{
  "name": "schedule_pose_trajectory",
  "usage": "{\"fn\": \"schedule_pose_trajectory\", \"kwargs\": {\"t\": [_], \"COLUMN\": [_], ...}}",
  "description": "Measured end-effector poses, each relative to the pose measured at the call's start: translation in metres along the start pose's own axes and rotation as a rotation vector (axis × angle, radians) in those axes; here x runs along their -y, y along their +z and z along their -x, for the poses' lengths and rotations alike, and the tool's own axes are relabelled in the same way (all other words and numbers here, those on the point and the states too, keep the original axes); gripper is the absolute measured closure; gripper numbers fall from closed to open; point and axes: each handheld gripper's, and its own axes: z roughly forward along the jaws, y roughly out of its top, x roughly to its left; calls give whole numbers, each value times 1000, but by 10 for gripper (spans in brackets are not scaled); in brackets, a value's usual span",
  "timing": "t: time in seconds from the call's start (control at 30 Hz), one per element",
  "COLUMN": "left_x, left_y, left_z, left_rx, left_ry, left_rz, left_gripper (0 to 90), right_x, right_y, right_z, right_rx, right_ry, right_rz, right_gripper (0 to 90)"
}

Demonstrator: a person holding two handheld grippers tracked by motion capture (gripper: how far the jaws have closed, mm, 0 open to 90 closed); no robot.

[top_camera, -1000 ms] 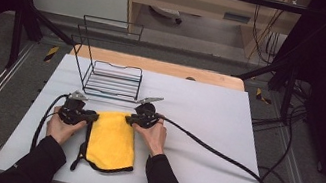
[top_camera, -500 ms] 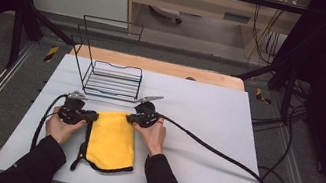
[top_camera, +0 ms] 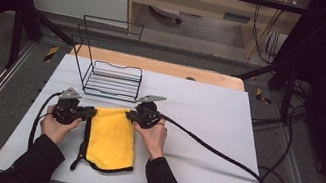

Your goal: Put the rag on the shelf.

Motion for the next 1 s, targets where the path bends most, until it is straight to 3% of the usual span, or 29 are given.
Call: {"fn": "schedule_pose_trajectory", "kwargs": {"t": [0.3, 1.0], "left_x": [-4, -21], "left_y": [-15, -50], "left_z": [6, 24], "left_rx": [6, 2], "left_ry": [25, 63], "left_rz": [50, 178], "left_gripper": [784, 784], "right_x": [-3, -15], "right_y": [-15, -55], "right_z": [-9, -26], "right_rx": [-11, -29], "right_ry": [-35, -63], "right_rz": [60, 202], "right_gripper": [842, 842]}}
